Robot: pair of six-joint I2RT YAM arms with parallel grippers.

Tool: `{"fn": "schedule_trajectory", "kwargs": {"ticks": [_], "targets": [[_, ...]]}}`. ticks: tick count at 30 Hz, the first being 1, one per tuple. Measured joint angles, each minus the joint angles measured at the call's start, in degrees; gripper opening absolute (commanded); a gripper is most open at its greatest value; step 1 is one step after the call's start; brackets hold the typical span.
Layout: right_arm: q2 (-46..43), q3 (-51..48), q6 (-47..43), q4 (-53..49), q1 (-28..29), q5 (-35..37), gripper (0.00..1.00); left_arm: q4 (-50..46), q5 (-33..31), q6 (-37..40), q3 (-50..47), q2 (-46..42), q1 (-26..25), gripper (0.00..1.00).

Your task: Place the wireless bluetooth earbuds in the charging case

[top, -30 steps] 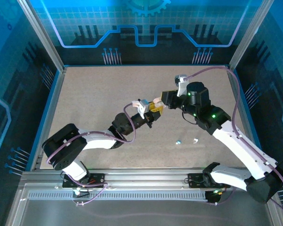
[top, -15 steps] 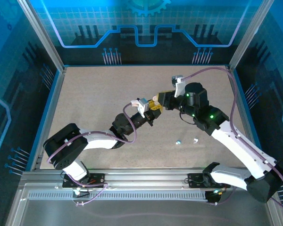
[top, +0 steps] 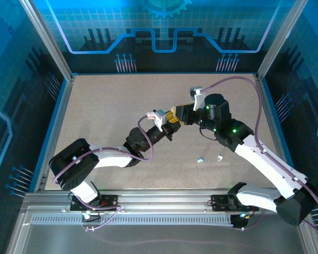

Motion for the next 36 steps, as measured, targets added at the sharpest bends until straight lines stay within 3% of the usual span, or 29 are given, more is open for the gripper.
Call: {"fn": "schedule_trajectory", "kwargs": {"ticks": [36], "targets": [[0.0,0.2,-3.4,-2.6,0.0,-1.2,0.32,-0.9,-0.9,1.7,0.0,0.0,-0.3,0.22]]}}
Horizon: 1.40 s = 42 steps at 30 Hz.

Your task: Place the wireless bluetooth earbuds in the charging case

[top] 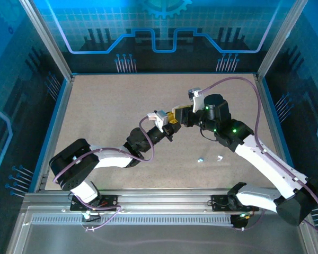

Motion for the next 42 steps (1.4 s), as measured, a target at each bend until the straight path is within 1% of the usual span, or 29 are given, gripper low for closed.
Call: {"fn": "schedule_trajectory", "kwargs": {"ticks": [12,21,26,30,33,36,40,42], "targets": [[0.0,1.1,-0.2,-1.7,0.0,-0.1,0.40,0.1,0.0,1.0,0.0,0.0,0.0,0.22],[-1.1,3.8,0.3,-5.3,0.0,-0.2,0.53,1.7,0.0,1.6,-0.1,0.0,0.0,0.22],[-5.4,5.3,0.3,-8.0,-0.1,2.1,0.56,1.8,0.0,2.9,-1.0,-0.6,0.0,0.22],[-9.2,5.6,1.0,-10.8,-1.2,7.1,0.57,1.8,0.0,3.7,-1.3,-1.2,0.0,0.22],[-11.2,5.2,3.9,-14.4,-4.1,12.0,0.54,1.8,0.0,4.0,-1.8,-1.8,0.0,0.22],[-12.5,2.3,9.3,-19.5,-10.5,15.4,0.54,1.8,-0.1,4.1,-2.5,-2.6,0.0,0.22],[-11.4,-6.1,16.0,-25.2,-21.4,13.3,0.57,1.7,-0.1,4.4,-3.7,-4.0,0.0,0.22],[-9.1,-10.7,18.1,-27.1,-24.5,11.6,0.57,1.7,-0.2,4.5,-4.1,-4.7,0.0,0.22]]}}
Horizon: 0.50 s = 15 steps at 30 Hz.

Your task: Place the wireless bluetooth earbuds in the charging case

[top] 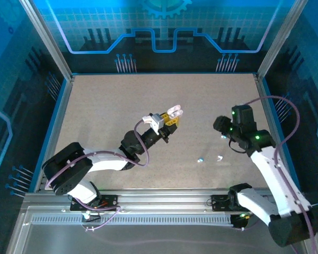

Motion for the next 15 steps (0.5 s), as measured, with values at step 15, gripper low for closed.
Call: {"fn": "schedule_trajectory", "kwargs": {"ticks": [15], "targets": [[11.4,-3.9,3.7,-8.5,-3.9,-0.6,0.42,-0.4,0.0,1.0,-1.2,-1.9,0.1,0.22]]}}
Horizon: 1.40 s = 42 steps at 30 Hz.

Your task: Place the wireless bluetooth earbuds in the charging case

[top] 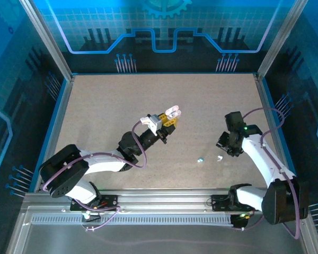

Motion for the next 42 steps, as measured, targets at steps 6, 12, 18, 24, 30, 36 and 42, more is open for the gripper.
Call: {"fn": "schedule_trajectory", "kwargs": {"ticks": [6,12,18,24,30,36,42], "targets": [[2.1,0.2,-0.8,-1.4,-2.9,-1.3,0.49,0.0,0.0,-0.1,0.0,0.0,0.0,0.22],[5.0,-1.0,-2.1,-1.3,-3.7,-3.7,0.51,0.0,0.0,-0.2,0.0,0.0,0.1,0.22],[8.2,-1.3,-3.8,-1.0,-3.7,-5.0,0.49,0.0,0.0,-0.2,0.0,0.0,0.2,0.22],[11.8,-1.3,-5.2,-0.2,-3.7,-5.0,0.46,0.0,0.0,-0.2,0.0,0.0,0.3,0.22],[15.9,-1.3,-7.2,1.5,-3.7,-5.5,0.45,0.0,0.0,-0.2,0.0,0.0,0.4,0.22],[19.0,-1.3,-8.5,2.7,-3.6,-6.1,0.43,0.0,0.0,-0.2,0.0,0.0,0.5,0.22],[20.9,-1.1,-9.7,3.7,-3.6,-6.3,0.41,0.0,0.0,-0.2,0.0,0.0,0.5,0.22]]}}
